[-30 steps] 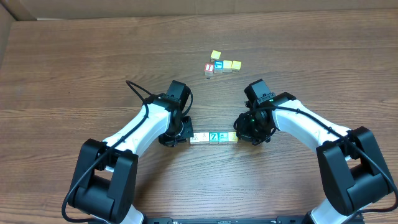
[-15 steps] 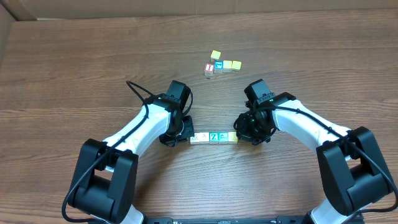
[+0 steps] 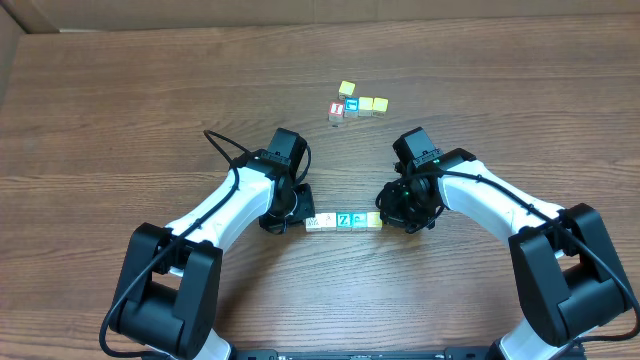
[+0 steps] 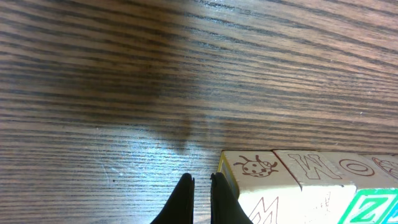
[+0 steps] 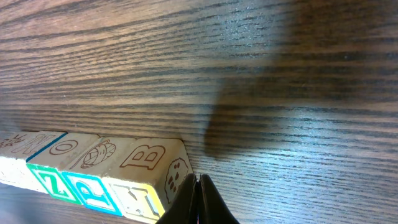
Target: Flip 5 blocks
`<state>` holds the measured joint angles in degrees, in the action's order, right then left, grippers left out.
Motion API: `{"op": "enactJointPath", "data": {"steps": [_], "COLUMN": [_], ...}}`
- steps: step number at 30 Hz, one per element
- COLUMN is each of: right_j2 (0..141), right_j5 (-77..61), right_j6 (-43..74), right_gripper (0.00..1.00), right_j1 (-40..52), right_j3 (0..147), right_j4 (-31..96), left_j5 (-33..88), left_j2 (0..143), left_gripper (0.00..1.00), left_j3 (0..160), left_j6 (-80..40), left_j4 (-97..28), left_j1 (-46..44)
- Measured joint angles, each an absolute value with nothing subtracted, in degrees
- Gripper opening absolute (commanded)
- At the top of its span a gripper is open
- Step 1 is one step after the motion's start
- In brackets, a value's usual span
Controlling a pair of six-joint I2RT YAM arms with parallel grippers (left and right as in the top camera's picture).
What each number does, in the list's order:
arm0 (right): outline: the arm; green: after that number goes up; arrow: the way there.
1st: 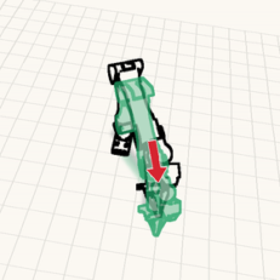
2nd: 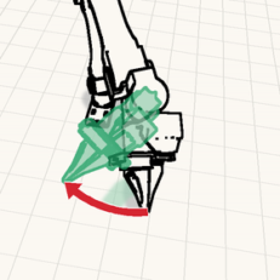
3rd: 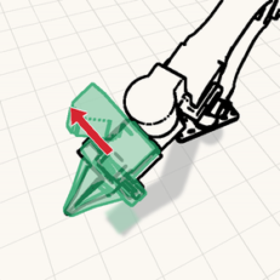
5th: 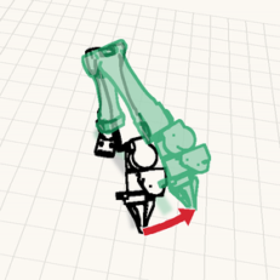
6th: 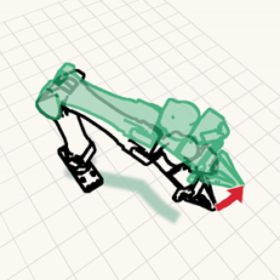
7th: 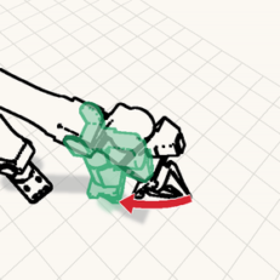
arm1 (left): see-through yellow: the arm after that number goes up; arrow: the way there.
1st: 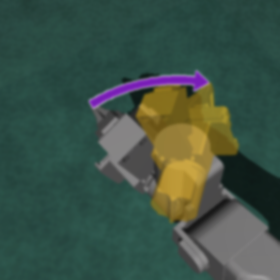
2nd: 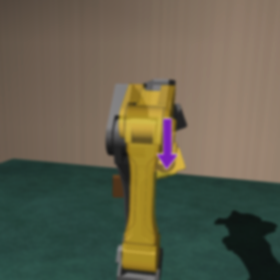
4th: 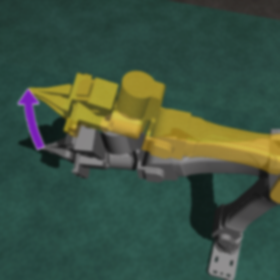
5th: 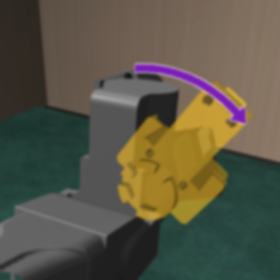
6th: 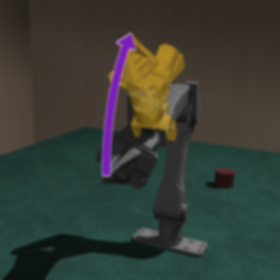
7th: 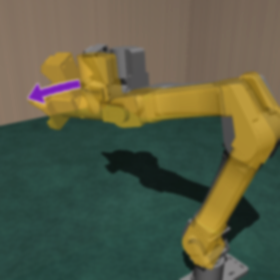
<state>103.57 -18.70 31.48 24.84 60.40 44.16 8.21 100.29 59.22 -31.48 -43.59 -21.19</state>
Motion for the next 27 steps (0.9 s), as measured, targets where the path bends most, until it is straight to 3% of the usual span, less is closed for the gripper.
{"op": "enactJointPath", "data": {"steps": [27], "right_j2": [103.57], "right_j5": [-19.11], "right_j6": [31.51], "right_gripper": [0.04], "right_j1": [24.84], "right_j3": [60.4], "right_j4": [43.99], "left_j5": [8.38], "left_j2": [100.29], "left_gripper": [0.04], "left_j3": [59.22], "left_j6": [-31.57], "left_j4": [-44.1], "left_j1": [-22.02]}}
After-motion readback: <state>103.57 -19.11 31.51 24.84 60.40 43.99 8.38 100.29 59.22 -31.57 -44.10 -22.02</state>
